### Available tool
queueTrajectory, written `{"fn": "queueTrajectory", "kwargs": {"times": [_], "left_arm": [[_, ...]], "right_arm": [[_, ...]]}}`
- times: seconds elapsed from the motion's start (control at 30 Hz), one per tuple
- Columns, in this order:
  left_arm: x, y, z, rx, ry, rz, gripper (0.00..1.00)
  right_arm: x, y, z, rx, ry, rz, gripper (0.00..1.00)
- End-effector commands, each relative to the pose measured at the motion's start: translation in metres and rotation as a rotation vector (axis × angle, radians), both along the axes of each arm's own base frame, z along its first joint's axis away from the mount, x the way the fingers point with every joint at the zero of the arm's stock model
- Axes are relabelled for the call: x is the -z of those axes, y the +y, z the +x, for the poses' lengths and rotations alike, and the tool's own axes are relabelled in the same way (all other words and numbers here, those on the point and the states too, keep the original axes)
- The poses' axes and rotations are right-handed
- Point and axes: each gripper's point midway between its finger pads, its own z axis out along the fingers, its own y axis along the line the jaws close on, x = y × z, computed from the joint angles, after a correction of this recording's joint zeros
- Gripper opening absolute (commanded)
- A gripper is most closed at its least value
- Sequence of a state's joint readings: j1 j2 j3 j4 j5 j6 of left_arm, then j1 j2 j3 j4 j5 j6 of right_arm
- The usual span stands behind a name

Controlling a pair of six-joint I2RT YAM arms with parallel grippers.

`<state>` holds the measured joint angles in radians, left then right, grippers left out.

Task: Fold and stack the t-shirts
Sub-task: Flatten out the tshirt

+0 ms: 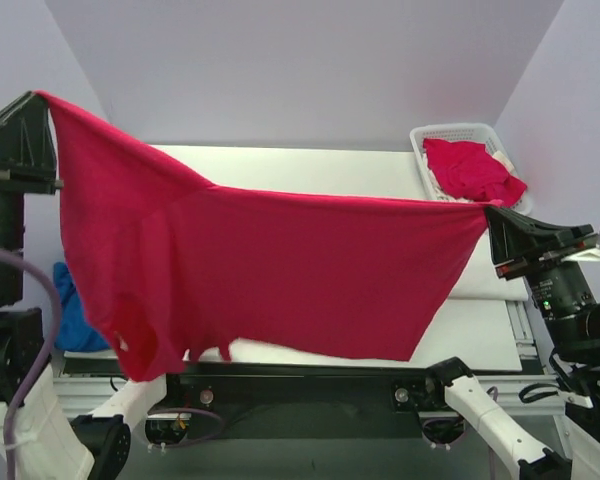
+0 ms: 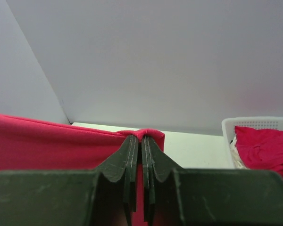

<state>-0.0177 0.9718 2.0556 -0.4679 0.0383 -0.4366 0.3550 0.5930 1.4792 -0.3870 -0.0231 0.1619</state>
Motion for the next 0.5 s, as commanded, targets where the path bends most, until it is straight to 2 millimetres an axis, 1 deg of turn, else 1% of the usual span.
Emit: {"fn": "queueTrajectory", "kwargs": {"times": [0.0, 0.03, 0.07, 0.1, 0.13, 0.17, 0.2, 0.23, 0.27, 0.3, 0.33, 0.37, 0.4, 0.43, 0.47], "left_arm": [[0.020, 0.002, 0.067, -0.023, 0.116, 0.018, 0.00], [0.023, 0.000, 0.077, -0.015, 0.128, 0.021, 0.00], [0.035, 0.000, 0.101, -0.012, 0.166, 0.022, 0.00], [0.042, -0.001, 0.114, -0.005, 0.188, 0.021, 0.00], [0.051, -0.003, 0.128, 0.005, 0.210, 0.022, 0.00], [0.076, -0.006, 0.159, 0.016, 0.268, 0.023, 0.00], [0.088, -0.006, 0.174, 0.021, 0.295, 0.020, 0.00], [0.106, -0.008, 0.191, 0.029, 0.332, 0.018, 0.00], [0.121, -0.009, 0.214, 0.033, 0.354, 0.014, 0.00], [0.157, -0.010, 0.237, 0.041, 0.426, 0.011, 0.00], [0.175, -0.012, 0.252, 0.051, 0.456, 0.008, 0.00], [0.198, -0.013, 0.277, 0.057, 0.488, 0.005, 0.00], [0.232, -0.017, 0.295, 0.075, 0.552, -0.003, 0.00], [0.250, -0.021, 0.308, 0.096, 0.576, -0.003, 0.00], [0.282, -0.026, 0.334, 0.109, 0.616, -0.005, 0.00]], "right_arm": [[-0.015, 0.004, 0.026, 0.030, -0.022, -0.017, 0.00], [-0.013, 0.000, 0.034, 0.068, -0.010, -0.013, 0.00], [-0.011, 0.001, 0.043, 0.080, 0.003, -0.020, 0.00], [-0.006, 0.004, 0.057, 0.088, 0.029, -0.030, 0.00], [-0.001, 0.006, 0.066, 0.098, 0.047, -0.036, 0.00], [0.012, 0.007, 0.079, 0.115, 0.083, -0.045, 0.00], [0.020, 0.012, 0.095, 0.122, 0.107, -0.048, 0.00], [0.031, 0.014, 0.105, 0.131, 0.132, -0.053, 0.00], [0.054, 0.015, 0.120, 0.153, 0.183, -0.065, 0.00], [0.068, 0.020, 0.137, 0.163, 0.209, -0.060, 0.00], [0.082, 0.021, 0.147, 0.176, 0.237, -0.063, 0.00], [0.098, 0.023, 0.158, 0.189, 0.268, -0.064, 0.00], [0.134, 0.029, 0.179, 0.204, 0.332, -0.078, 0.00], [0.153, 0.031, 0.189, 0.219, 0.368, -0.058, 0.00], [0.178, 0.033, 0.198, 0.234, 0.416, -0.069, 0.00]]}}
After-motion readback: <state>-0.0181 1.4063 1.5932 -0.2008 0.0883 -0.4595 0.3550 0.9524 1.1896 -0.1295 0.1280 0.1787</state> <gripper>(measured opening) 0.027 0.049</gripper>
